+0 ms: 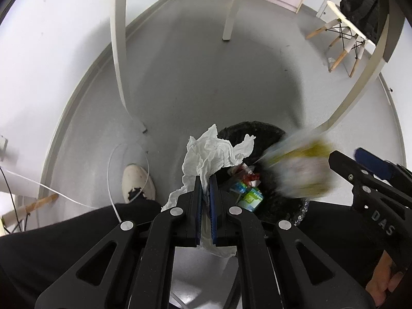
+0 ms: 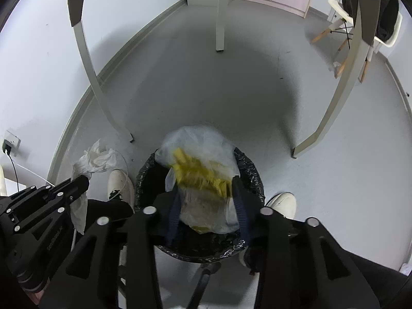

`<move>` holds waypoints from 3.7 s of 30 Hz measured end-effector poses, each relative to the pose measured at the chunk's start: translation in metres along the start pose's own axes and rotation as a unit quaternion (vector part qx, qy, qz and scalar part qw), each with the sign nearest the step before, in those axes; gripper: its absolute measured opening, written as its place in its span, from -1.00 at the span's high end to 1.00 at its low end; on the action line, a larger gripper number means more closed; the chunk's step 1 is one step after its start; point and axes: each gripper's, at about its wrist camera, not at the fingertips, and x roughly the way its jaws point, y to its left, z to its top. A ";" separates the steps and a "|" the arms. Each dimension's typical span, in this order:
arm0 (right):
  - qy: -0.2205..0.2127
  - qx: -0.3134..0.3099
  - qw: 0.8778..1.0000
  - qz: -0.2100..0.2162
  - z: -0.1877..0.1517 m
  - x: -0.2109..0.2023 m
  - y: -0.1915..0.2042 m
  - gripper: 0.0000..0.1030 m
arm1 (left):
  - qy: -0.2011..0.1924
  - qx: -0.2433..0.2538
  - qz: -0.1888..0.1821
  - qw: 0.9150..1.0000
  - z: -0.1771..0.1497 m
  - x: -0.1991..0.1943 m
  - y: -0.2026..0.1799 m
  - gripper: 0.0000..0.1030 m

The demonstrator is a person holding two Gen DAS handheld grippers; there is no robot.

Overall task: Collect trash
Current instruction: 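Open right tool dropping the plastic bag while left tool drops the tissue into the bin, then raise both open tools from the bin back up over the table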

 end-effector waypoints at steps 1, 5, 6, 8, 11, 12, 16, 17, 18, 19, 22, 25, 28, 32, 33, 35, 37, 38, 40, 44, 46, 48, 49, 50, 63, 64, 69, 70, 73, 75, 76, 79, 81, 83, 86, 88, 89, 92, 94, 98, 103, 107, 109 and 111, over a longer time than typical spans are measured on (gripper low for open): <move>-0.001 0.004 1.000 -0.001 0.001 0.001 -0.002 -0.12 | -0.001 0.001 0.000 1.000 0.000 -0.001 0.000 0.90; -0.017 0.011 1.000 -0.008 0.002 -0.005 -0.012 -0.54 | -0.005 0.005 -0.004 1.000 0.000 -0.003 -0.004 0.90; -0.021 0.012 1.000 -0.010 0.002 -0.007 -0.015 -0.60 | -0.004 0.006 -0.007 1.000 0.000 -0.003 -0.006 0.90; -0.030 0.016 0.999 -0.012 0.001 -0.011 -0.021 -0.75 | -0.001 0.008 -0.011 1.000 0.000 -0.003 -0.013 0.90; -0.038 0.027 0.999 -0.018 -0.002 -0.014 -0.034 -0.85 | 0.001 0.015 -0.018 1.000 0.000 -0.003 -0.025 0.90; -0.039 0.032 0.999 -0.019 -0.004 -0.015 -0.039 -0.85 | 0.002 0.020 -0.020 1.000 -0.001 -0.002 -0.032 0.90; -0.035 0.052 0.998 -0.022 -0.013 -0.017 -0.060 -0.85 | 0.003 0.037 -0.027 0.999 -0.001 -0.001 -0.052 0.89; -0.034 0.055 0.998 -0.024 -0.014 -0.019 -0.064 -0.85 | 0.004 0.040 -0.027 0.999 -0.001 0.000 -0.055 0.88; -0.033 0.058 0.997 -0.026 -0.016 -0.019 -0.068 -0.85 | 0.004 0.045 -0.029 0.999 -0.002 0.001 -0.060 0.88; -0.032 0.060 0.997 -0.026 -0.017 -0.021 -0.072 -0.85 | 0.005 0.048 -0.031 0.998 -0.002 0.001 -0.064 0.87; -0.028 0.068 0.997 -0.031 -0.022 -0.022 -0.086 -0.85 | 0.007 0.054 -0.035 0.998 -0.002 0.003 -0.074 0.86; -0.025 0.078 0.996 -0.034 -0.027 -0.023 -0.095 -0.85 | 0.011 0.063 -0.036 0.997 -0.002 0.005 -0.082 0.82; -0.022 0.082 0.996 -0.036 -0.029 -0.024 -0.099 -0.85 | 0.013 0.069 -0.034 0.997 -0.004 0.005 -0.088 0.68; -0.023 0.080 0.996 -0.040 -0.032 -0.026 -0.104 -0.85 | 0.013 0.068 -0.036 0.997 -0.003 0.004 -0.089 0.36; -0.023 0.078 0.996 -0.042 -0.032 -0.027 -0.104 -0.85 | 0.012 0.069 -0.037 0.997 -0.003 0.004 -0.089 0.34; -0.024 0.076 0.996 -0.043 -0.032 -0.029 -0.103 -0.85 | 0.010 0.071 -0.037 0.997 -0.005 0.002 -0.089 0.20; -0.026 0.074 0.996 -0.044 -0.032 -0.031 -0.102 -0.85 | 0.004 0.070 -0.034 0.997 -0.006 -0.001 -0.089 0.04; -0.026 0.073 0.996 -0.044 -0.033 -0.031 -0.102 -0.85 | 0.002 0.068 -0.034 0.997 -0.007 -0.002 -0.089 -0.04; -0.028 0.073 0.996 -0.040 -0.034 -0.032 -0.101 -0.85 | -0.005 0.064 -0.033 0.997 -0.007 -0.005 -0.086 -0.11; -0.029 0.074 0.996 -0.034 -0.034 -0.031 -0.098 -0.85 | -0.018 0.062 -0.027 0.998 -0.008 -0.012 -0.084 -0.27; -0.031 0.072 0.996 -0.033 -0.034 -0.033 -0.097 -0.85 | -0.027 0.064 -0.024 0.997 -0.009 -0.017 -0.083 -0.37; -0.035 0.070 0.996 -0.033 -0.035 -0.035 -0.095 -0.85 | -0.038 0.068 -0.018 0.997 -0.009 -0.022 -0.083 -0.42; -0.037 0.070 0.996 -0.034 -0.035 -0.036 -0.094 -0.85 | -0.043 0.071 -0.017 0.996 -0.009 -0.025 -0.082 -0.43; -0.039 0.071 0.996 -0.034 -0.036 -0.036 -0.094 -0.85 | -0.046 0.073 -0.017 0.996 -0.010 -0.027 -0.082 -0.47; -0.073 0.053 0.995 -0.039 -0.040 -0.072 -0.070 -0.85 | -0.087 0.053 -0.019 0.995 -0.020 -0.073 -0.053 -0.84; -0.075 0.053 0.995 -0.040 -0.041 -0.078 -0.069 -0.85 | -0.092 0.053 -0.020 0.994 -0.022 -0.078 -0.051 -0.86; -0.080 0.076 0.993 -0.035 -0.046 -0.099 -0.071 -0.85 | -0.123 0.061 -0.022 0.990 -0.032 -0.106 -0.048 -0.89; -0.082 0.080 0.993 -0.029 -0.046 -0.102 -0.071 -0.85 | -0.126 0.060 -0.023 0.990 -0.034 -0.110 -0.047 -0.89; -0.098 0.089 0.991 -0.024 -0.049 -0.118 -0.071 -0.85 | -0.133 0.055 -0.024 0.989 -0.041 -0.123 -0.042 -0.89; -0.109 0.086 0.990 -0.025 -0.051 -0.131 -0.067 -0.85 | -0.142 0.053 -0.021 0.988 -0.047 -0.133 -0.038 -0.89; -0.114 0.083 0.990 -0.028 -0.052 -0.137 -0.065 -0.85 | -0.147 0.051 -0.021 0.988 -0.049 -0.139 -0.036 -0.89; -0.134 0.074 0.988 -0.026 -0.057 -0.158 -0.058 -0.85 | -0.164 0.044 -0.021 0.985 -0.055 -0.158 -0.031 -0.89; -0.144 0.070 0.987 -0.025 -0.060 -0.169 -0.056 -0.85 | -0.176 0.039 -0.020 0.983 -0.058 -0.172 -0.028 -0.89; -0.151 0.066 0.986 -0.019 -0.063 -0.177 -0.053 -0.85 | -0.185 0.035 -0.020 0.982 -0.059 -0.184 -0.025 -0.89; -0.159 0.060 0.985 -0.020 -0.066 -0.189 -0.050 -0.85 | -0.194 0.029 -0.024 0.980 -0.062 -0.201 -0.022 -0.89; -0.165 0.055 0.984 -0.022 -0.067 -0.198 -0.048 -0.85 | -0.200 0.027 -0.025 0.979 -0.063 -0.212 -0.021 -0.89; -0.168 0.052 0.984 -0.023 -0.068 -0.203 -0.046 -0.85 | -0.204 0.028 -0.026 0.978 -0.064 -0.218 -0.020 -0.89; -0.177 0.047 0.983 -0.024 -0.071 -0.219 -0.044 -0.85 | -0.215 0.027 -0.026 0.976 -0.067 -0.233 -0.019 -0.89; -0.186 0.044 0.981 -0.025 -0.071 -0.230 -0.044 -0.85 | -0.223 0.026 -0.030 0.974 -0.068 -0.245 -0.018 -0.89; -0.213 0.038 0.976 -0.029 -0.072 -0.257 -0.042 -0.85 | -0.238 0.030 -0.033 0.970 -0.068 -0.267 -0.020 -0.89; -0.242 0.040 0.969 -0.036 -0.072 -0.286 -0.042 -0.85 | -0.256 0.035 -0.034 0.966 -0.068 -0.291 -0.023 -0.89; -0.260 0.042 0.963 -0.052 -0.069 -0.305 -0.042 -0.85 | -0.265 0.035 -0.033 0.963 -0.066 -0.306 -0.022 -0.89; -0.264 0.040 0.962 -0.048 -0.067 -0.314 -0.042 -0.85 | -0.272 0.036 -0.036 0.961 -0.065 -0.313 -0.023 -0.89; -0.271 0.039 0.961 -0.045 -0.066 -0.321 -0.042 -0.85 | -0.278 0.037 -0.037 0.959 -0.064 -0.320 -0.024 -0.89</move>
